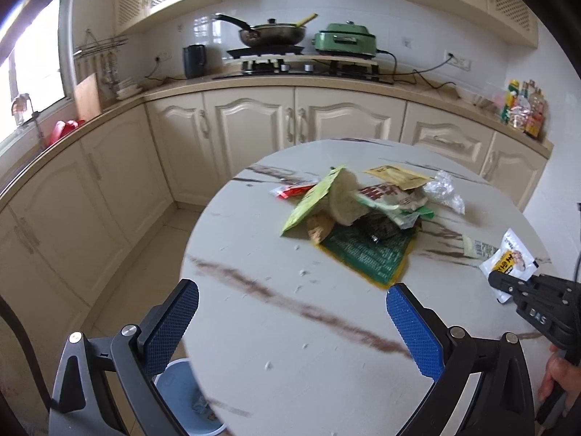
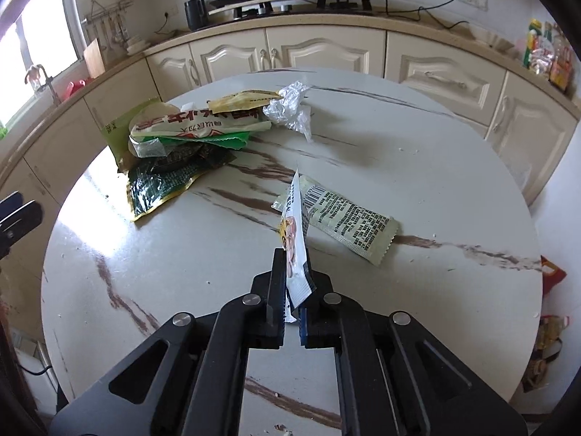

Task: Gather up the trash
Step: 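Grasp the white snack wrapper with the right gripper while the left gripper grasps the green packet, then carry the wrapper and green packet over the blue bin and open both grippers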

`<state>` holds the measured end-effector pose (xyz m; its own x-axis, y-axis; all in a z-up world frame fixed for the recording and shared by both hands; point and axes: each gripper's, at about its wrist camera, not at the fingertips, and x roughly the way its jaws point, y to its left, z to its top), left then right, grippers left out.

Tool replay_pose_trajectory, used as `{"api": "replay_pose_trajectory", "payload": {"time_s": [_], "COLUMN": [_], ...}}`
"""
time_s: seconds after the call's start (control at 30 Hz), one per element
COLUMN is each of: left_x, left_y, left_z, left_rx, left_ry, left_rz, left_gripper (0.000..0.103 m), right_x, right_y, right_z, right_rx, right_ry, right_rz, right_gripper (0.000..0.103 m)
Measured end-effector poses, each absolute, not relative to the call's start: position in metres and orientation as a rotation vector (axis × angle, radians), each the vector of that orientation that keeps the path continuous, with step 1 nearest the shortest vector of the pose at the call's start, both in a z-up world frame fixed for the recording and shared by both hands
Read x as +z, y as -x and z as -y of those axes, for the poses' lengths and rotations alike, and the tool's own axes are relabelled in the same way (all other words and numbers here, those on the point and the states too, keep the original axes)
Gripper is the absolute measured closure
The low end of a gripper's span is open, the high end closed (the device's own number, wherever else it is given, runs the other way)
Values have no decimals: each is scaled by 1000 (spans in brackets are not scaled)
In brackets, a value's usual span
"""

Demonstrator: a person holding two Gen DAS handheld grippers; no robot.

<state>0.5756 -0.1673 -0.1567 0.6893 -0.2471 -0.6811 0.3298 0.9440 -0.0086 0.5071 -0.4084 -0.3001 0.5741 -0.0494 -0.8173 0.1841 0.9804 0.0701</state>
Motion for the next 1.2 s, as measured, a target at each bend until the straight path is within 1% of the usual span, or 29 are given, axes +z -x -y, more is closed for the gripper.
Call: {"api": "replay_pose_trajectory", "payload": {"time_s": [0.23, 0.37, 0.43, 0.5, 0.57, 0.6, 0.63, 0.67, 0.7, 0.73, 0.8, 0.97, 1.2], "left_x": [-170, -187, -194, -198, -202, -203, -205, -206, -207, -206, -206, -198, -166], "left_y": [-633, -666, -678, -685, -694, -699, -703, -708, -711, -712, -711, -695, -637], "left_z": [173, 186, 195, 202, 208, 209, 209, 209, 208, 208, 208, 184, 135], "left_rx": [-318, -295, -298, -317, -341, -359, -377, -400, -429, -432, -409, -438, -485], "left_ry": [-77, -144, -180, -199, -202, -197, -189, -175, -157, -163, -197, -118, -34], "left_rz": [-745, -765, -779, -776, -779, -788, -800, -811, -814, -811, -794, -774, -720], "left_gripper": [2, 3, 10, 15, 29, 47, 69, 79, 95, 99, 101, 101, 101], "right_x": [-285, -278, -278, -278, -280, -281, -281, -282, -282, -282, -282, -276, -251], "right_y": [-507, -513, -518, -523, -529, -531, -534, -535, -536, -538, -537, -534, -523], "right_z": [413, 413, 412, 409, 408, 407, 406, 406, 405, 404, 401, 394, 363], "right_rx": [-84, -56, -49, -42, -34, -31, -29, -28, -25, -25, -26, -26, 0], "right_ry": [-191, -211, -209, -207, -209, -209, -210, -212, -214, -215, -217, -210, -179], "right_rz": [-885, -858, -857, -856, -858, -861, -860, -859, -861, -862, -859, -850, -810], "right_gripper": [97, 97, 97, 97, 97, 97, 97, 97, 97, 97, 97, 97, 97]}}
